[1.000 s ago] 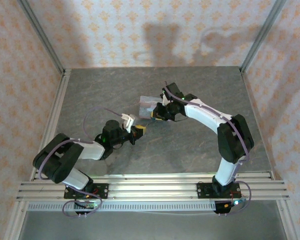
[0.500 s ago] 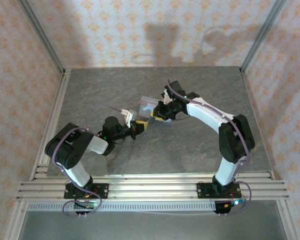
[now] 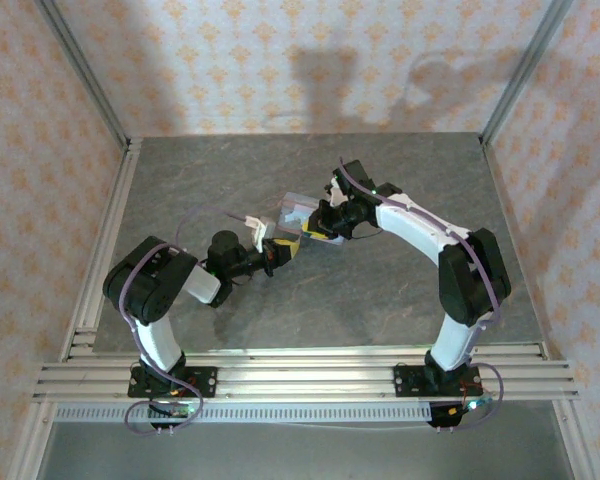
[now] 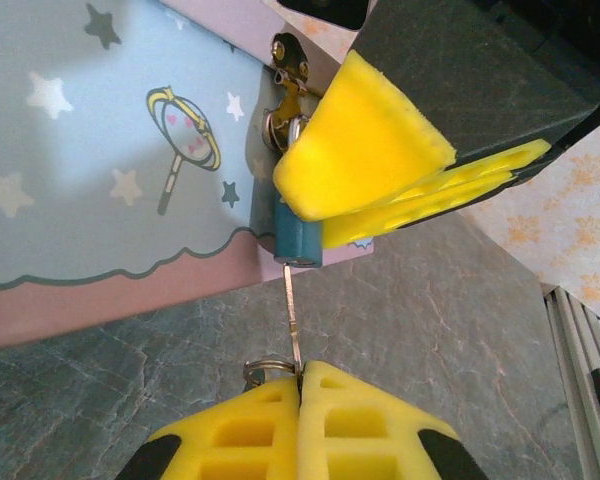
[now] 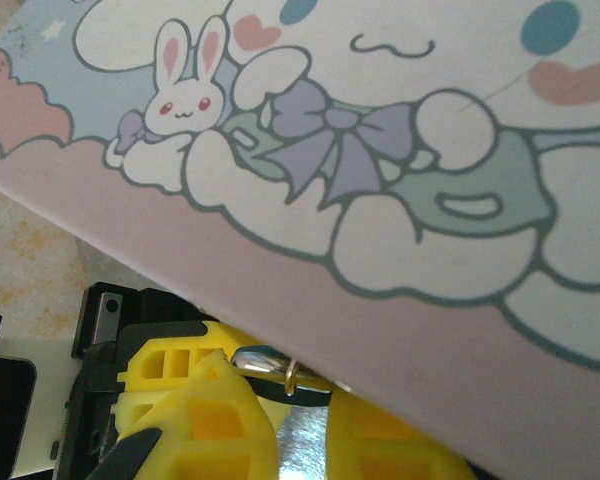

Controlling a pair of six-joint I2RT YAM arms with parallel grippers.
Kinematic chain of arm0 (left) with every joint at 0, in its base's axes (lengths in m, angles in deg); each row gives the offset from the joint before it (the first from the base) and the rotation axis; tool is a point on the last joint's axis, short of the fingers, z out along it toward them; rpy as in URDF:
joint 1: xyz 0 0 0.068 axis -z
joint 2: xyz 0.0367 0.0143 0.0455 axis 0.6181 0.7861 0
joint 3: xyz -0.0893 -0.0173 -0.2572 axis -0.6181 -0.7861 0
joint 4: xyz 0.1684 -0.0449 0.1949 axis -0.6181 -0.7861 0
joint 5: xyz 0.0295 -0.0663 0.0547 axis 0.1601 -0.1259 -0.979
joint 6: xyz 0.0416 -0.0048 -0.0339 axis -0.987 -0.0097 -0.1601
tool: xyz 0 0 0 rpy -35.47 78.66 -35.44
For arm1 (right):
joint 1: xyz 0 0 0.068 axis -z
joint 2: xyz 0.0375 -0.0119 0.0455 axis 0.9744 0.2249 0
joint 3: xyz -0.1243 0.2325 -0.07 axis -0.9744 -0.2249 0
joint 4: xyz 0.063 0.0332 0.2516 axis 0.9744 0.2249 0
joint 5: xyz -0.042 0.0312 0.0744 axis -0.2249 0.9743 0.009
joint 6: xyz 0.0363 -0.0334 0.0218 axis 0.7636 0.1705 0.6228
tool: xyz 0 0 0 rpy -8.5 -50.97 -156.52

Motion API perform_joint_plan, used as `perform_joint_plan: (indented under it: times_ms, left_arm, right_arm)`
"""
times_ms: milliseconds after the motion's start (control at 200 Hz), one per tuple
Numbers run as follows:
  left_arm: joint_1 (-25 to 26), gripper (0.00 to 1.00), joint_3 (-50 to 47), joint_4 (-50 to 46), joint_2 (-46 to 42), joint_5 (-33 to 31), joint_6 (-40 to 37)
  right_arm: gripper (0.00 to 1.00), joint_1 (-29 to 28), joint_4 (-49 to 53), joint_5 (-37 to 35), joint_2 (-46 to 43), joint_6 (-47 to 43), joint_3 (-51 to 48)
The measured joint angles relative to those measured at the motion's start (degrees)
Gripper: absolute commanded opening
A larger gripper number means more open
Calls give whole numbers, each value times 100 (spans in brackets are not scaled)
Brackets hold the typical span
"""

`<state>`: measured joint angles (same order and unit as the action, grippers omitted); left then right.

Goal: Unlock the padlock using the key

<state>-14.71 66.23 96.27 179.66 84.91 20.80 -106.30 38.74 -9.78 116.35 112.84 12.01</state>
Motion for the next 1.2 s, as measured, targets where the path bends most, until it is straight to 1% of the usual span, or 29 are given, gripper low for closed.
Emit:
perform_joint_plan:
  times_ms: [285, 701, 986, 1201]
  left_arm:
    - [0, 0, 0, 28, 11, 107, 0]
    - [0, 0, 52, 28, 258, 127, 116]
    - [-136, 0, 142, 31, 260, 122, 260]
    - [-140, 0, 262, 31, 328, 125, 367]
  right_arm:
    - [0, 11, -26, 48, 0, 15, 4]
    - [0, 11, -101, 92, -22, 59, 13]
    - [0, 11, -118, 72, -22, 57, 13]
    - [0, 17, -162, 46, -22, 59, 13]
